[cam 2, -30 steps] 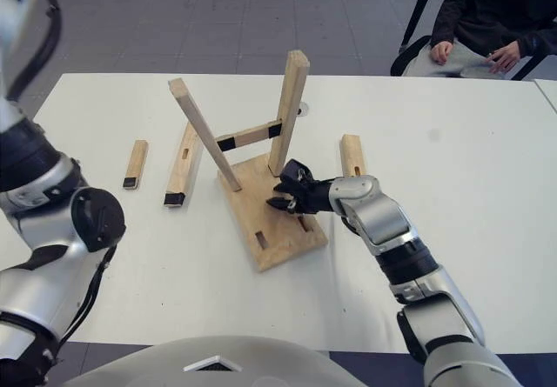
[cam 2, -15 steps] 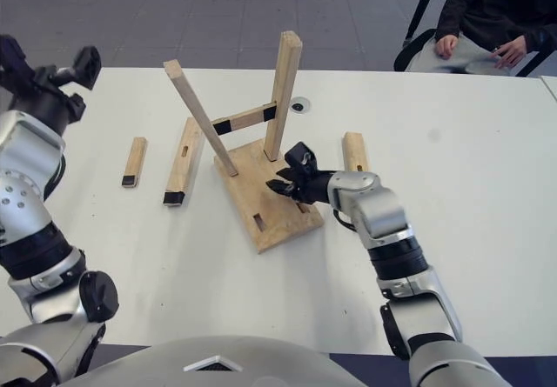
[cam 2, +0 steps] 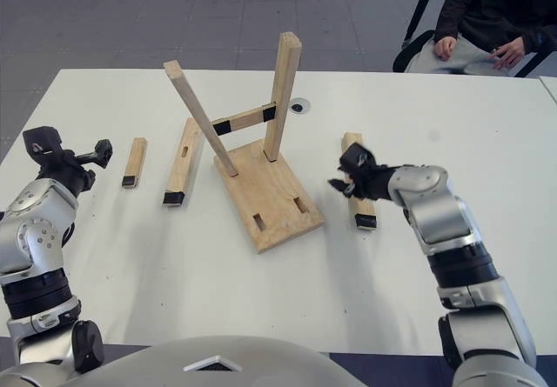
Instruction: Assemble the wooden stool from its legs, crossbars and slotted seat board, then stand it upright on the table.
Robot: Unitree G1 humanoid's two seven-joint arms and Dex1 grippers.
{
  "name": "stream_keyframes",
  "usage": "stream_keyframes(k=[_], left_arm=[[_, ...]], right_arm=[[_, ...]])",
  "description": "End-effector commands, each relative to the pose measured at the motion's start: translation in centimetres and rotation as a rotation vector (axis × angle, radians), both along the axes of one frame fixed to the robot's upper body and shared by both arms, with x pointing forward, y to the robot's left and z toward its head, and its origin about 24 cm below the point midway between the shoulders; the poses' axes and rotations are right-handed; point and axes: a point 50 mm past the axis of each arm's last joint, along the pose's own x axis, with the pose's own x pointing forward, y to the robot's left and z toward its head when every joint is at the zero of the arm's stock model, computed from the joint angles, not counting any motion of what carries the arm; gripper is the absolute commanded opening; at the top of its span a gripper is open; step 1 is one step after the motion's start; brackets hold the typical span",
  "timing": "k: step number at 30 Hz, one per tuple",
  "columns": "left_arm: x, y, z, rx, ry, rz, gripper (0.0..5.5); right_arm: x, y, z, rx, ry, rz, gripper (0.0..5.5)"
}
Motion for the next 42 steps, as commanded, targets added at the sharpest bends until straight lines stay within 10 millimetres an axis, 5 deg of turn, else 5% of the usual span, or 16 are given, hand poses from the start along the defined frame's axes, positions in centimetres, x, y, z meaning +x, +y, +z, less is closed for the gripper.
stream_keyframes(k=[1,12,21,27,42], left_arm=[[0.2,-0.1,-0.3,-0.010,0.047,-0.041,4.52],[-0.3,-1.4,-3.7,-0.017,0.216,-0.206,4.52],[-0.8,-0.1,-7.8,0.018,0.353,-0.186,4.52],[0.1,-0.4,-8.8,-0.030,0.375,-0.213,4.52],[-1.4,-0.9,-12.1,-0.097,0.519,-0.297,2.39]], right_arm=[[-2.1,1.3,-0.2,-0.022,0.021,0.140,1.88],[-2.1,2.8,1.1,0.001,-0.006,0.179,1.88],[0.1,4.0,6.4,0.108,-0.215,0.096,1.88],[0.9,4.7,7.9,0.154,-0.277,0.045,1.88],[1.1,5.0,10.2,0.236,-0.334,-0.015,1.88]])
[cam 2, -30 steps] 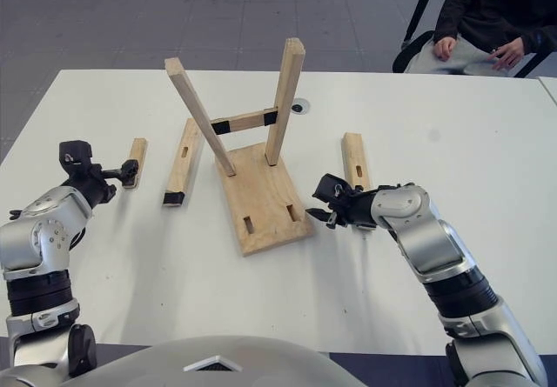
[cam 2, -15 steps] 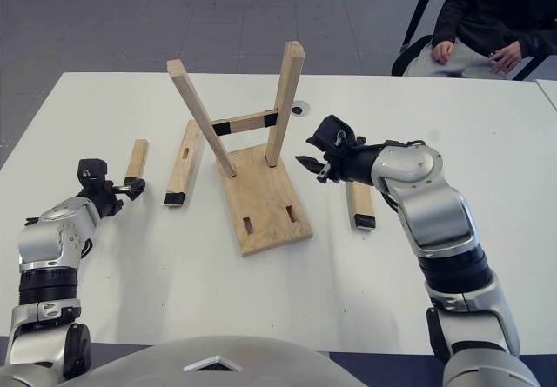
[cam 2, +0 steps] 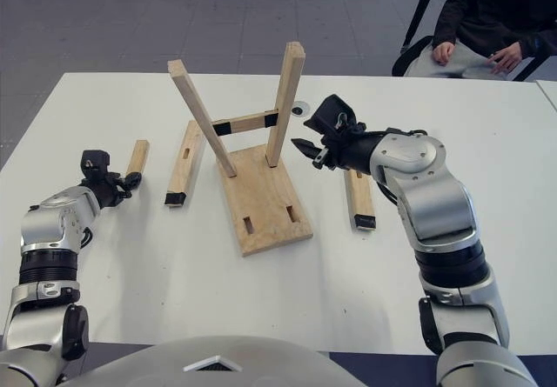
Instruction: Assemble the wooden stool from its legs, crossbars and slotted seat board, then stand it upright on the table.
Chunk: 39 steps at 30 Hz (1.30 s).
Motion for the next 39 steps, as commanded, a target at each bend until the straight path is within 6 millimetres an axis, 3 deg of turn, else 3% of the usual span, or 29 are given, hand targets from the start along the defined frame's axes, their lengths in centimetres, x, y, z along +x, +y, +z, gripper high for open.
stream_keyframes(k=[1,6,9,11,13,16,17,19,20,22,25,27,39], left_arm=[[-3.4,-1.1,-4.9,-0.079,0.226,-0.020,2.16],[-4.4,-1.2,-6.1,-0.158,0.257,0.023,1.39],[-4.8,-1.0,-6.7,-0.183,0.260,0.072,1.33],[-4.5,-0.4,-5.9,-0.203,0.196,0.131,1.33],[-2.7,0.6,-1.7,-0.167,-0.039,0.189,1.33],[0.3,-0.9,10.2,-0.039,-0.529,0.133,1.33],[0.9,-2.4,14.7,0.026,-0.691,0.069,1.33],[1.0,-5.6,21.5,0.128,-0.929,-0.064,1.33],[0.7,-7.5,24.0,0.162,-1.018,-0.142,1.33],[0.0,-11.1,26.5,0.208,-1.120,-0.288,1.33],[-1.0,-14.3,27.5,0.226,-1.175,-0.434,1.33],[-1.5,-15.4,27.7,0.218,-1.199,-0.496,1.33],[-1.4,-16.2,26.9,0.185,-1.146,-0.541,1.33]], right_arm=[[0.4,0.2,1.7,0.048,-0.048,-0.030,1.88],[0.8,0.5,3.3,0.122,-0.099,-0.074,1.88],[1.1,0.6,4.3,0.175,-0.128,-0.103,1.88],[1.5,0.7,5.5,0.223,-0.172,-0.134,1.88],[2.0,1.1,7.7,0.333,-0.227,-0.166,1.88],[1.9,2.4,10.7,0.591,-0.195,-0.142,1.88],[1.8,3.1,11.7,0.698,-0.153,-0.107,1.88],[1.6,4.7,13.0,0.835,-0.063,-0.014,2.08],[1.5,5.6,13.7,0.894,-0.019,0.033,2.22],[1.3,7.2,14.9,0.968,0.060,0.109,2.64],[1.3,7.8,15.9,1.036,0.132,0.138,3.15],[1.5,7.5,16.8,1.081,0.148,0.142,3.34],[1.9,7.6,18.5,1.252,0.398,0.358,3.34]])
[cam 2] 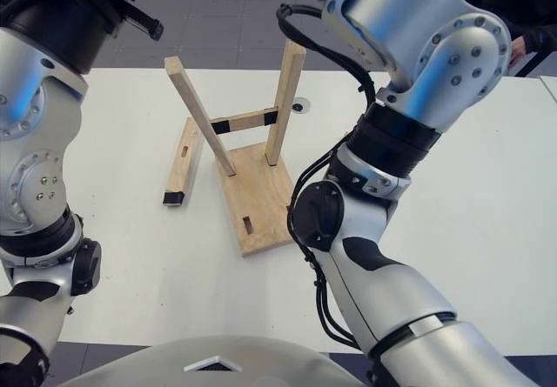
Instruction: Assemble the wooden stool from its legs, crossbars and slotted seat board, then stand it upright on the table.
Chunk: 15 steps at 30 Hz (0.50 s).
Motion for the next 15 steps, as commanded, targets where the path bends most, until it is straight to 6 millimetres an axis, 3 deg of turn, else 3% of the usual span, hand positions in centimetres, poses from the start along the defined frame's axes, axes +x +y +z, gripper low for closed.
stream_keyframes(k=[1,11,15], left_arm=[[0.1,-0.4,-0.1,0.009,0.018,-0.021,1.33],[0.2,-0.7,-0.4,0.015,0.037,-0.052,1.33],[0.1,-0.8,-0.5,0.017,0.045,-0.062,1.33]], right_arm=[[0.1,-0.3,1.7,0.025,-0.019,0.059,3.34],[2.3,0.6,2.3,0.001,-0.004,0.070,3.34],[2.4,0.8,2.1,0.013,0.015,0.121,2.63]])
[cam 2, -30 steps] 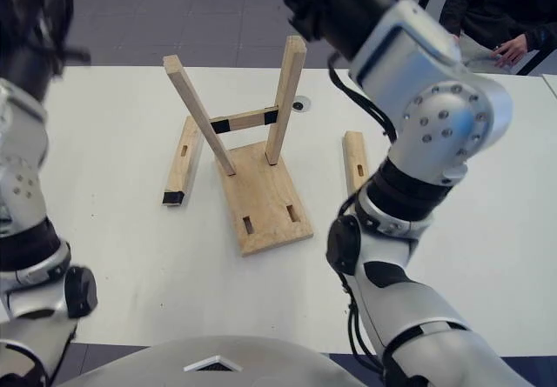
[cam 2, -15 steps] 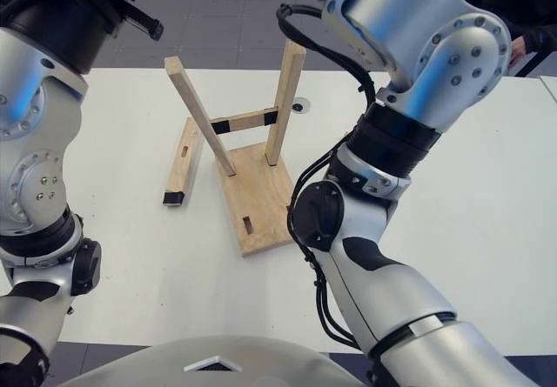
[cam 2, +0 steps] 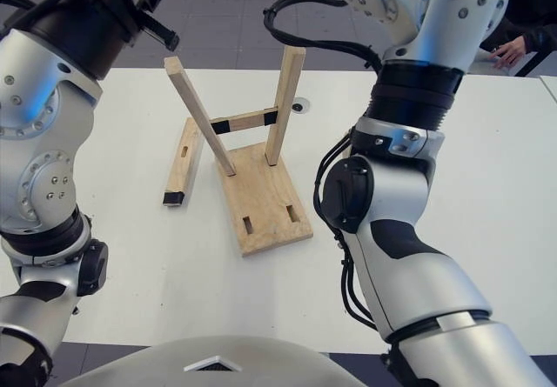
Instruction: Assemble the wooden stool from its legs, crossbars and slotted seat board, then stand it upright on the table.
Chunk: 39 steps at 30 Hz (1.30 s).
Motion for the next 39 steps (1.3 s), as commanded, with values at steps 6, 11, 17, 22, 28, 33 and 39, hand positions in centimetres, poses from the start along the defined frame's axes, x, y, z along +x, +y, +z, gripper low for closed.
stream_keyframes(k=[6,11,17,22,28,33,39], left_arm=[[-0.7,0.0,-0.1,0.022,0.017,-0.027,1.33],[-1.3,0.4,-0.2,0.026,0.015,-0.027,1.33],[-1.4,0.8,-0.2,-0.006,0.028,-0.014,1.33],[-0.6,0.1,-0.3,-0.055,0.077,-0.039,2.29],[-0.9,-1.4,0.8,-0.128,0.062,-0.088,2.31],[-0.6,1.0,1.7,-0.243,0.014,0.112,2.31],[-1.0,2.7,1.7,-0.292,0.012,0.220,2.31]], right_arm=[[0.0,-0.3,0.7,-0.007,0.014,0.060,1.41],[-0.2,-0.2,0.9,-0.015,0.014,0.090,0.56],[-0.3,-0.2,1.3,-0.005,0.001,0.087,0.45],[-0.1,-1.0,1.0,-0.025,-0.012,0.009,0.40],[-0.5,-6.8,3.5,-0.239,-0.297,-0.588,0.40],[-2.8,-10.7,-3.5,-0.642,-0.330,-1.050,0.40],[-3.4,-13.3,-16.1,-0.873,-0.047,-1.125,0.40]])
